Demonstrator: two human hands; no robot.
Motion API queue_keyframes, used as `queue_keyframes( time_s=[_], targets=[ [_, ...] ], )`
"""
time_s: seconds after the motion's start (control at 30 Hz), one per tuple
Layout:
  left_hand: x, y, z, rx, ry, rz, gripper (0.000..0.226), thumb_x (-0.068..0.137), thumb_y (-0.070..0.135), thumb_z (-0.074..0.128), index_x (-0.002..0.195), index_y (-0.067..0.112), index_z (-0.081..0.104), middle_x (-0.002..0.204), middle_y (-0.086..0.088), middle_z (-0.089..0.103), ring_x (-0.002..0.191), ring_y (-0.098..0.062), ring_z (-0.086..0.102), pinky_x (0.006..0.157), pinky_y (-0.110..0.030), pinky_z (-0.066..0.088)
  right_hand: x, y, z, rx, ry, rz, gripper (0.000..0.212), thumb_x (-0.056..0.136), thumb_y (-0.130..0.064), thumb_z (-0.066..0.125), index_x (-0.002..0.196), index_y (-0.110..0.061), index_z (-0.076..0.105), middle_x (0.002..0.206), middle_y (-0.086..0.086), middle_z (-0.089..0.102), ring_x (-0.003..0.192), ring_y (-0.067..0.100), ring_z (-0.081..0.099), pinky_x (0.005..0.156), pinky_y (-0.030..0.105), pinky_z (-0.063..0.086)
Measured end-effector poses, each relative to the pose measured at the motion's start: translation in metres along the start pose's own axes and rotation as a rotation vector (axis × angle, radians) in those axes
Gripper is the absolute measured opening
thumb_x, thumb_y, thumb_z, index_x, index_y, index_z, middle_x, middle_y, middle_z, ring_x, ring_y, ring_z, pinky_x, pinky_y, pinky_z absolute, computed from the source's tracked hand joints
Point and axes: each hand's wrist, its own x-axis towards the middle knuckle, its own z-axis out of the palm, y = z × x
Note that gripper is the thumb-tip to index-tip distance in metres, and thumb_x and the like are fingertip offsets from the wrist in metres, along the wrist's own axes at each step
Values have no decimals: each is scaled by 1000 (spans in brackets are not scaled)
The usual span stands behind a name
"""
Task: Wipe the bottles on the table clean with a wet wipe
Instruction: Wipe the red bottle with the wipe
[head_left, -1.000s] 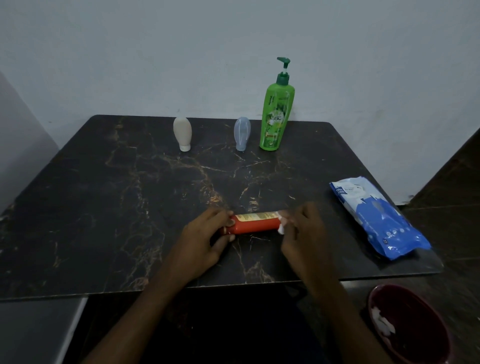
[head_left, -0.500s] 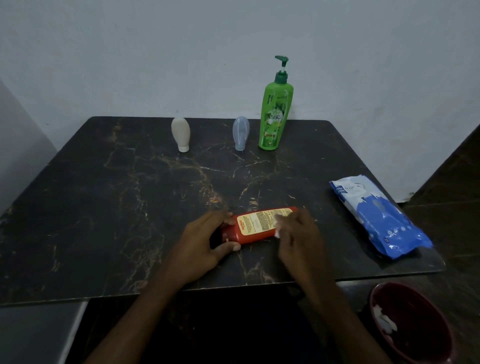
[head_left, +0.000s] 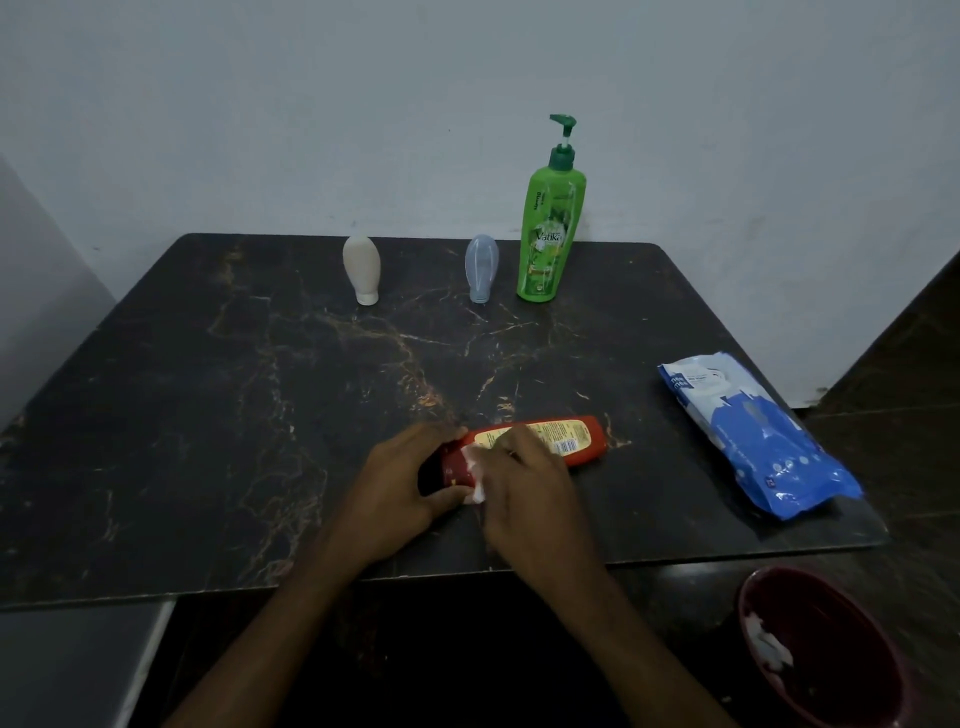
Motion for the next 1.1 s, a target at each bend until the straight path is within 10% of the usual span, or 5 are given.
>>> queue_keyframes(
  time_s=[0.3,0.6,0.93,1.1],
  targets=[
    [1,1,1,-24,-36,-43,69,79,43,83,140,30,53,138,13,56,124,-2,50,100,-23,47,37,85,-55,-155,-18,502,32,92,-26,62,124,-18,62,130,10,53,115,22,55,98,44,50],
    [1,2,1,2,-36,-48,69,80,44,82,140,30,52,139,13,55,124,-2,49,101,-23,45,45,53,-46,-343,-141,333,50,84,-32,72,131,-23,56,132,6,49,118,19,51,96,34,48],
    [0,0,2,-31,14,16,61,76,39,86,130,29,59,124,17,63,112,2,58,96,-21,49,35,1,-23,68,-172,82,30,95,-20,59,125,-20,61,122,-5,47,109,9,51,91,23,40],
    [2,0,1,20,-47,-12,65,84,42,79,142,27,54,138,13,55,127,-1,47,104,-19,38,53,56,-47,-175,-222,187,34,92,-27,62,125,-31,60,129,1,46,117,17,45,100,41,46]
  ],
)
